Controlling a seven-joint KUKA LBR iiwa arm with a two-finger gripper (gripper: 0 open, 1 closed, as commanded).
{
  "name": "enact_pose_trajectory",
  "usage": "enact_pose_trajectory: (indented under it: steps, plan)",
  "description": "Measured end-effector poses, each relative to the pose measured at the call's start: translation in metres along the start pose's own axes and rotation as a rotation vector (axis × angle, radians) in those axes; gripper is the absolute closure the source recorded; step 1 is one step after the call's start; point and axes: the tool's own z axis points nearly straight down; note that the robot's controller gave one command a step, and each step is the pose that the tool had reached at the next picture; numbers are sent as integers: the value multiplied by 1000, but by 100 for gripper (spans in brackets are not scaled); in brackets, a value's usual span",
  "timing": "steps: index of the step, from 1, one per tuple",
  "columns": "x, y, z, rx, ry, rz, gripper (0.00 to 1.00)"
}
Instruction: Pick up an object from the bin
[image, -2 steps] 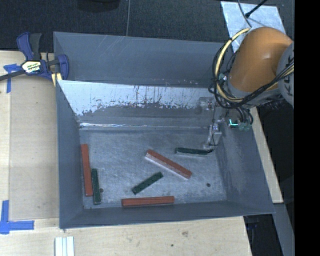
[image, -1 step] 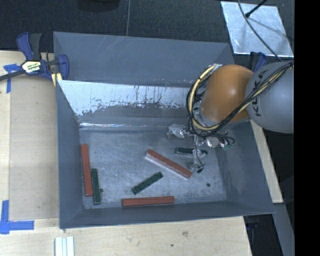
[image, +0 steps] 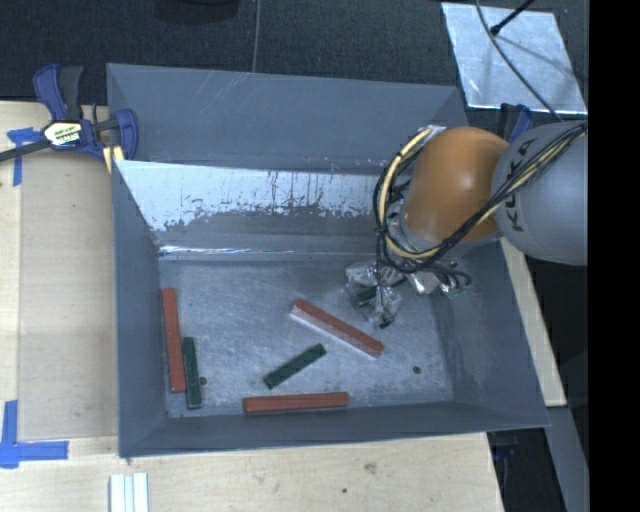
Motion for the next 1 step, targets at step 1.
enact_pose_trajectory:
  steps: [1]
  plan:
    - [16, -3, -146, 3, -4, 102, 100]
